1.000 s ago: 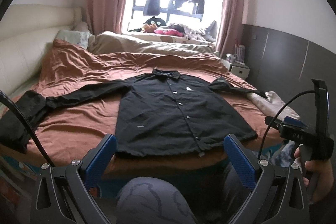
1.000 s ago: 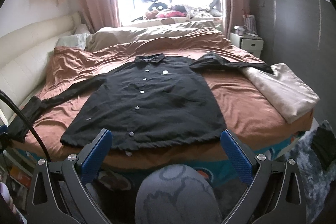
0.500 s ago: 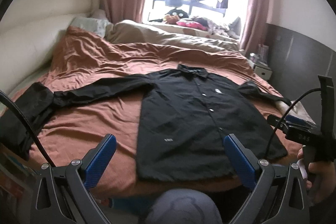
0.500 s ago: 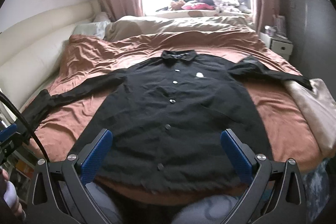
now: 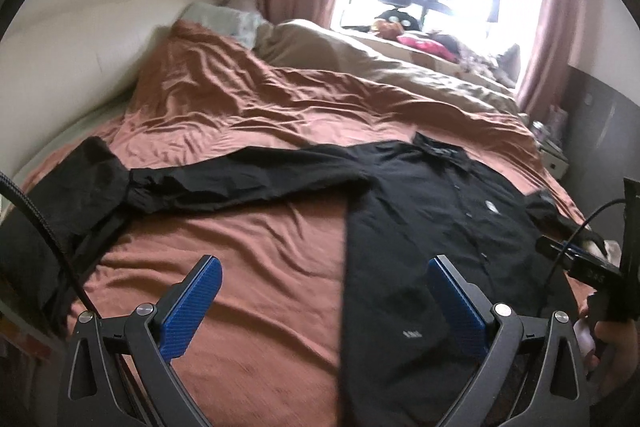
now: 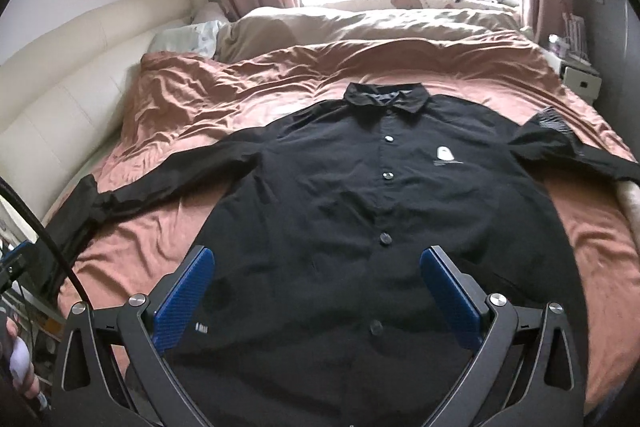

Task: Fold large clothes
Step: 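Grasp the sleeve cuff nearest the left tool with the left gripper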

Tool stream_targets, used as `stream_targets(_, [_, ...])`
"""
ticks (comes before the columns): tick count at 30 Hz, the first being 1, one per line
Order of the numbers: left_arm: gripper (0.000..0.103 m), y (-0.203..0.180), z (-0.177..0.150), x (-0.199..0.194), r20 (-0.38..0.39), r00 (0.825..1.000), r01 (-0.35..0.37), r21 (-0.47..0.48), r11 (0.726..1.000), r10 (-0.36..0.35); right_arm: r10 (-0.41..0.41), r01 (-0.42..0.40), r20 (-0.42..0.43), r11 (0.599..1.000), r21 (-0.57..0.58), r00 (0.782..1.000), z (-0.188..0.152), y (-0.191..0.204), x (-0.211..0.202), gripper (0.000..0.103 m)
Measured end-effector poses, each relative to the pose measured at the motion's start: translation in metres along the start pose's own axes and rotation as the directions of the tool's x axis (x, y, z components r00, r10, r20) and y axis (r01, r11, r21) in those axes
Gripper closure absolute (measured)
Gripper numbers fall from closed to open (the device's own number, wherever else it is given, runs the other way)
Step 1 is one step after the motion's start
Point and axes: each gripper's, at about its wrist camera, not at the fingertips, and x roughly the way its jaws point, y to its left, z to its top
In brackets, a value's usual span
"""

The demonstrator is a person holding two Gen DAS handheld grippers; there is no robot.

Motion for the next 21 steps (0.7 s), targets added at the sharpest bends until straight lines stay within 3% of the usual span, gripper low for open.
stream_targets(12, [0.006, 0.072, 0.033, 0.078, -0.072, 0.994, -0.088, -0.103, 0.991, 0.081, -0.003, 0.004, -0.019, 1.000, 0.015, 1.000, 0.046, 0.009, 0.083, 0.000])
stream_targets(21, [0.007, 0.144, 0.036, 0.153, -0.188, 0.976, -0.157, -0.248, 0.956, 0.112, 0.002, 0.006, -0.099, 0.997, 0.075, 0.995, 0.071, 0.016, 0.155, 0.003])
